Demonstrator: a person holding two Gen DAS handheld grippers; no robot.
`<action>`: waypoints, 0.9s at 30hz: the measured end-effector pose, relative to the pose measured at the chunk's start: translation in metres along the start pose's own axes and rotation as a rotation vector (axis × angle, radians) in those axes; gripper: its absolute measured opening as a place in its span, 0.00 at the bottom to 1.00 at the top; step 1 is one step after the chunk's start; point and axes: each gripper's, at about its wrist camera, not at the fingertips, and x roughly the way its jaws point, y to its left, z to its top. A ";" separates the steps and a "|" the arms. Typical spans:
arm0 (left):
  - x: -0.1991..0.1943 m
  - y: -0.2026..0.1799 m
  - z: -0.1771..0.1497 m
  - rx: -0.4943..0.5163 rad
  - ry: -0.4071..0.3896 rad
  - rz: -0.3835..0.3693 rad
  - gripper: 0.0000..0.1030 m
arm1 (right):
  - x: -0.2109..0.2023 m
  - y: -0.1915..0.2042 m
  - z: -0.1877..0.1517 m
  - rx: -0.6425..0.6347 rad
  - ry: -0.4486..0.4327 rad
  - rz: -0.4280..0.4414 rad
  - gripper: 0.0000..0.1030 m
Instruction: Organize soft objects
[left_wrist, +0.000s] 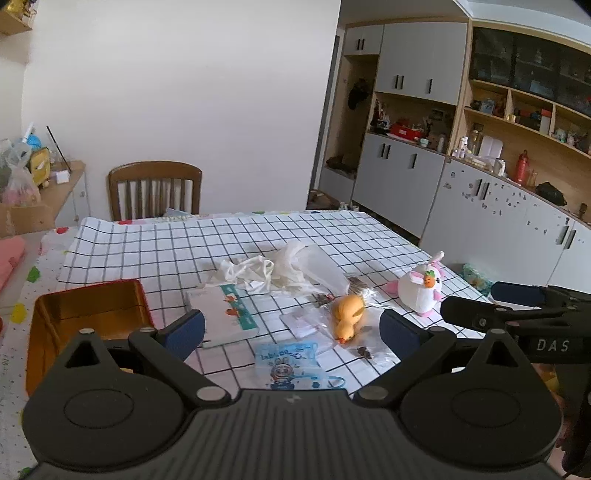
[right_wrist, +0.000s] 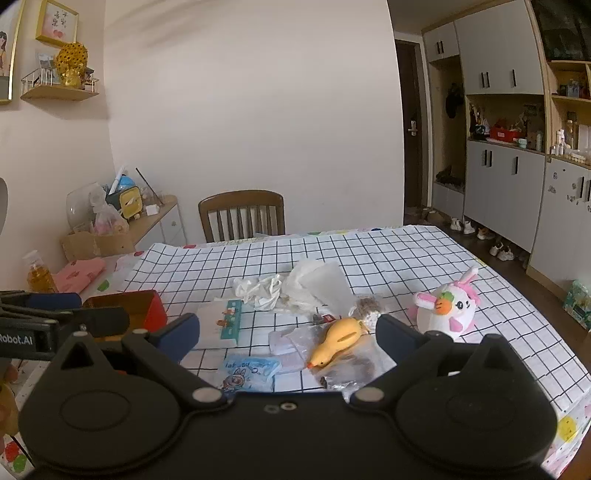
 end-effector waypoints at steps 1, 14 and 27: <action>0.002 -0.001 0.000 0.001 0.002 -0.004 0.99 | 0.001 -0.002 0.000 0.002 0.002 0.000 0.99; 0.065 -0.014 -0.006 0.035 0.118 -0.016 0.99 | 0.037 -0.042 -0.005 -0.011 0.063 0.020 0.95; 0.146 -0.017 -0.022 -0.008 0.284 0.077 0.98 | 0.114 -0.092 -0.020 -0.042 0.248 0.092 0.86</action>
